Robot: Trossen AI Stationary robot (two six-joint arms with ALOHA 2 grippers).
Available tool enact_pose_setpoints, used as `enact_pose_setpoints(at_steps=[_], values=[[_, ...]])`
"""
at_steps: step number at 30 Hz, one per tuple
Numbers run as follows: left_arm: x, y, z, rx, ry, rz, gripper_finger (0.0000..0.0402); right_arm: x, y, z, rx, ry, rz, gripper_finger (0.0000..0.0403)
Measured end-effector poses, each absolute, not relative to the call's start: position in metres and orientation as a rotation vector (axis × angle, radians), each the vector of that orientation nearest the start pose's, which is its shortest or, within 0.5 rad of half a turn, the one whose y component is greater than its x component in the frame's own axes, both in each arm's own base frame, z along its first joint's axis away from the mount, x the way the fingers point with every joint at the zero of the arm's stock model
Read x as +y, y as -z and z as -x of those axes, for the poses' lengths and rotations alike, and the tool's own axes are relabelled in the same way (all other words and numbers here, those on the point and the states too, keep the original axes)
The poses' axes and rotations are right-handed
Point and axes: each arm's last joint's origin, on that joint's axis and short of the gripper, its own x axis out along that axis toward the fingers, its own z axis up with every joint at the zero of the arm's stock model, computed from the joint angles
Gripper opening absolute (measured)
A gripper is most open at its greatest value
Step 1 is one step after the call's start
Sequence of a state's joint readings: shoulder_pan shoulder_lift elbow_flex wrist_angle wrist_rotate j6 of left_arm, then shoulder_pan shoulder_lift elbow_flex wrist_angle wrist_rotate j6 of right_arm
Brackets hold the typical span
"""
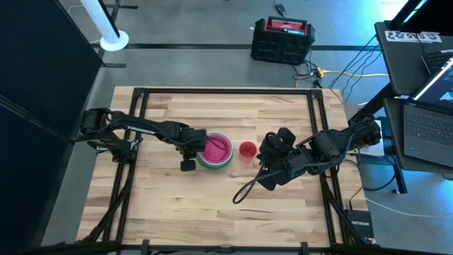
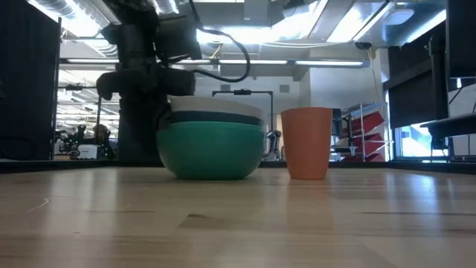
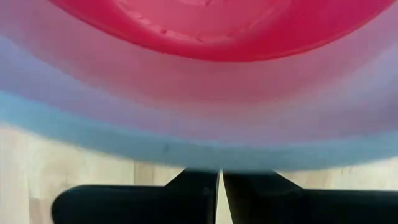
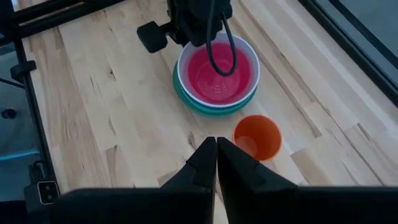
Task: Nest bowls inside each other
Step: Move the stacked bowl to the center of the table, then return to Home Position
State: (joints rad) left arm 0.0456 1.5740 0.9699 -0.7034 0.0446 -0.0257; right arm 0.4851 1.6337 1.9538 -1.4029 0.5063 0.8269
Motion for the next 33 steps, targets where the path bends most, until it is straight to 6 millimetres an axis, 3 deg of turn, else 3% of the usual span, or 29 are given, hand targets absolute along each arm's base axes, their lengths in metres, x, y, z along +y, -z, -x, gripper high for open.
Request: enact_pose_setpoints(at_steps=[2,5,11,15,18,31,33], values=[[0.010,-0.186,-0.285,1.307,-0.010,0.080,0.0000,0.125,-0.419,-0.266,0.851,0.401,-0.245,0.0000],[-0.002,-0.215,-0.281,1.207,0.012,0.083,0.0000,0.133,-0.425,-0.256,0.765,0.444,-0.230,0.0000],[-0.021,-0.288,-0.253,0.912,0.052,0.163,0.0000,0.150,-0.447,-0.208,0.526,0.501,-0.265,0.0000],[-0.022,-0.318,-0.226,0.762,0.059,0.224,0.0000,0.165,-0.455,-0.172,0.308,0.527,-0.256,0.0000],[-0.023,-0.330,-0.211,0.665,0.071,0.254,0.0000,0.180,-0.455,-0.153,0.143,0.510,-0.246,0.0000],[-0.024,-0.343,-0.193,0.410,0.062,0.383,0.0000,0.219,-0.391,-0.138,-0.057,0.446,-0.284,0.0000],[-0.025,-0.344,-0.192,0.381,0.056,0.389,0.0000,0.214,-0.384,-0.146,-0.068,0.484,-0.276,0.0000]])
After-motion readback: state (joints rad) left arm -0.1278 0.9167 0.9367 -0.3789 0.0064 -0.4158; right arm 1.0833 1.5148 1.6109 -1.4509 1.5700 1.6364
